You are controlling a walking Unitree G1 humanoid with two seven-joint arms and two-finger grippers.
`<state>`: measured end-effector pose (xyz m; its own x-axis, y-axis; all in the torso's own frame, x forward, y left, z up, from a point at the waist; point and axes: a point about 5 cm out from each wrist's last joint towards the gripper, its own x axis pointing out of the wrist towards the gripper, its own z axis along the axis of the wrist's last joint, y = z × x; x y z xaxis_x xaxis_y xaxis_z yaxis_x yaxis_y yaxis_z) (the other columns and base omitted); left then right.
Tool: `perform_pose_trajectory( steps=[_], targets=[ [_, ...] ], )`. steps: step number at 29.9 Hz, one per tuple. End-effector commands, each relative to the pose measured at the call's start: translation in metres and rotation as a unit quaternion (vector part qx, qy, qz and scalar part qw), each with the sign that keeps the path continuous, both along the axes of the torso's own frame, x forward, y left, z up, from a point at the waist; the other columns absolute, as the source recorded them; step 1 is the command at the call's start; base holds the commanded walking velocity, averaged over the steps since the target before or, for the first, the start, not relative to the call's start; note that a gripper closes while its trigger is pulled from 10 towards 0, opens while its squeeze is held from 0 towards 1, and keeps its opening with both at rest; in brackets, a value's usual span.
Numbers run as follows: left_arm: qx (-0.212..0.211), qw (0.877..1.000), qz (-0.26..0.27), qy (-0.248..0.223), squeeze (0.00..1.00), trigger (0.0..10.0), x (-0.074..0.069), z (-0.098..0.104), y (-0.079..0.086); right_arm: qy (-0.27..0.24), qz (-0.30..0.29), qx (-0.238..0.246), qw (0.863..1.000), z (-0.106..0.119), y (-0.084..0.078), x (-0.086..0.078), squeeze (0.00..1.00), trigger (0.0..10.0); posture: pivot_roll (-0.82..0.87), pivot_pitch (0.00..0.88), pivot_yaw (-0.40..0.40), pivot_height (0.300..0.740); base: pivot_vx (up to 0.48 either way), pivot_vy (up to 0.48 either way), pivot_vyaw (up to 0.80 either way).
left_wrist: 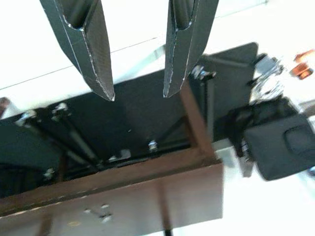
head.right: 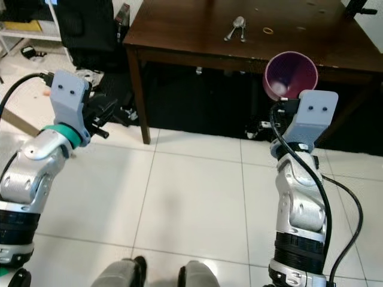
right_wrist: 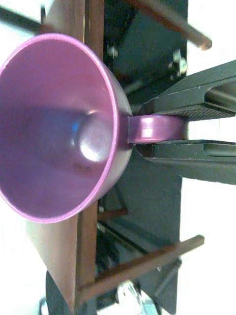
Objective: Setting the table
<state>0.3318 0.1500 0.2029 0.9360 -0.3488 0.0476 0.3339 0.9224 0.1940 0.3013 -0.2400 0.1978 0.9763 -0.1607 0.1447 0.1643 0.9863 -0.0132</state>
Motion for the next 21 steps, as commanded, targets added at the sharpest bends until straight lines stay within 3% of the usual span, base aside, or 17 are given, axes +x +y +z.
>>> perform_pose_trajectory(
  steps=[1,21],
  targets=[
    [0.003,1.000,0.009,0.010,0.00,10.0,0.0008,-0.0031,0.0032,-0.001,0.006,0.002,1.000,0.0014,0.0024,0.0000,0.00,10.0,0.03,0.037,0.056,0.740,0.000,0.000,0.80],
    [0.007,0.999,0.033,0.008,0.00,10.0,0.0033,-0.0029,0.0060,-0.006,0.015,0.005,1.000,0.0029,0.0045,0.0002,0.00,10.0,0.03,0.041,0.057,0.740,0.000,0.000,0.80]
  ],
)
